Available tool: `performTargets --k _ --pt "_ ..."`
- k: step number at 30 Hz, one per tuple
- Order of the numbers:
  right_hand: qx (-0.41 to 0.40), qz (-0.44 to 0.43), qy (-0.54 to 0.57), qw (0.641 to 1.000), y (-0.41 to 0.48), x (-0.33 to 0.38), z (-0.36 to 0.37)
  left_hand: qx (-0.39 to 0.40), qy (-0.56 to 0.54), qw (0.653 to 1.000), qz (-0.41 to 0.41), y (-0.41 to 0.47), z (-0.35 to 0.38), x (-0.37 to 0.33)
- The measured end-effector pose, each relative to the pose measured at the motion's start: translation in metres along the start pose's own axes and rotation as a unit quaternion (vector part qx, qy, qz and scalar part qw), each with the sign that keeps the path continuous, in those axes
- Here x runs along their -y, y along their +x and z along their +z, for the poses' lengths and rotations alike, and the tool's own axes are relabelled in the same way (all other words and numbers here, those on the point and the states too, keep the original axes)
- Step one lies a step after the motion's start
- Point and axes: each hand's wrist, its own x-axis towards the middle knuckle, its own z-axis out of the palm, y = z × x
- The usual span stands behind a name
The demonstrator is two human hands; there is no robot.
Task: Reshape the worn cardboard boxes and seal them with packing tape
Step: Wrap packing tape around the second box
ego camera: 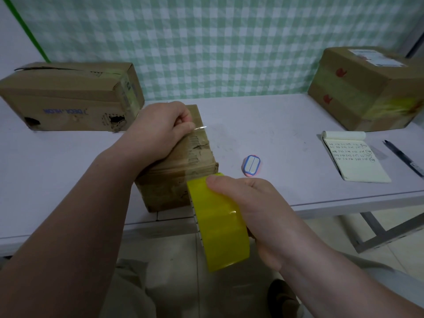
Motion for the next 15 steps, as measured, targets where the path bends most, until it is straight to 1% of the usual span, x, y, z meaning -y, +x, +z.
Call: performTargets --k 5,9,15 --pt "-0.001 0.0 -0.006 1.0 0.0016 -0.0015 -0.0002 0.012 0.056 0.998 0.014 0.0005 0.0055 0.0001" --pt "-0.004 0.006 -0.018 1.0 0.0038 -0.0032 -0.0017 0.011 0.069 0.997 0.013 0.0013 0.0071 0.0012" --pt "-0.017 -0.004 -0.044 0.999 0.0065 -0.0051 -0.0028 -0.05 0.061 0.997 -0.024 0.0033 0.009 0.0017"
